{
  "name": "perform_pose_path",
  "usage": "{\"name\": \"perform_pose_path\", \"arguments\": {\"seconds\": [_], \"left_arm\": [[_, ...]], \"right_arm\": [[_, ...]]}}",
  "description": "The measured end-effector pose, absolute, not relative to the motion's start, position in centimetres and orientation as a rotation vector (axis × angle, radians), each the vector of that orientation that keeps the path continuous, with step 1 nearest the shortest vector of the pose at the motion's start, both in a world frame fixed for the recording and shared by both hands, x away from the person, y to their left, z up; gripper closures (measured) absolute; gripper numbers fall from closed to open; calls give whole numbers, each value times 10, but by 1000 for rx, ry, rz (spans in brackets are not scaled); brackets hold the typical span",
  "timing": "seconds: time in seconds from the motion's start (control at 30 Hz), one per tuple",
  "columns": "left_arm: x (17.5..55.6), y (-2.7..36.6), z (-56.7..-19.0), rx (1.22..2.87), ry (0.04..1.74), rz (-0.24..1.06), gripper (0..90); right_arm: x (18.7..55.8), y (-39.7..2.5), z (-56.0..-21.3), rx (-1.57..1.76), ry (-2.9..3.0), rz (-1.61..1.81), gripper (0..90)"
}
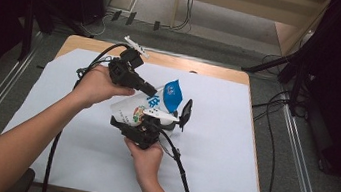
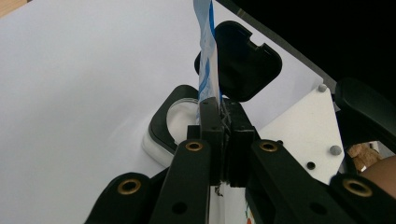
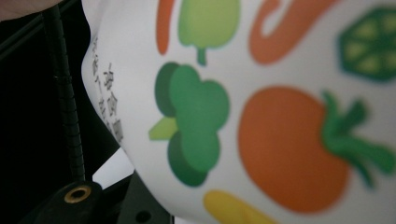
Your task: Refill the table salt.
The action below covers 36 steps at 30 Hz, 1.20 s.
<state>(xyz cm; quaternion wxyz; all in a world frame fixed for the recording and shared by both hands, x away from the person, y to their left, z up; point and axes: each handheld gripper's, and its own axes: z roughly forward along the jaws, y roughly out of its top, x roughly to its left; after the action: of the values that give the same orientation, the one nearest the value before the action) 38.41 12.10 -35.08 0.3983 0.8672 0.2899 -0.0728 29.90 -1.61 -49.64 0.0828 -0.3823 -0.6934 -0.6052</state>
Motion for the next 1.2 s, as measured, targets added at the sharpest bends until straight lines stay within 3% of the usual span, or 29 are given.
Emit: {"name": "perform_pose_path", "arguments": {"seconds": [1.2], "left_arm": [[368, 157, -336, 2114, 706, -182, 900]], "right_arm": [[298, -31, -498, -1212, -2211, -1783, 647]]}}
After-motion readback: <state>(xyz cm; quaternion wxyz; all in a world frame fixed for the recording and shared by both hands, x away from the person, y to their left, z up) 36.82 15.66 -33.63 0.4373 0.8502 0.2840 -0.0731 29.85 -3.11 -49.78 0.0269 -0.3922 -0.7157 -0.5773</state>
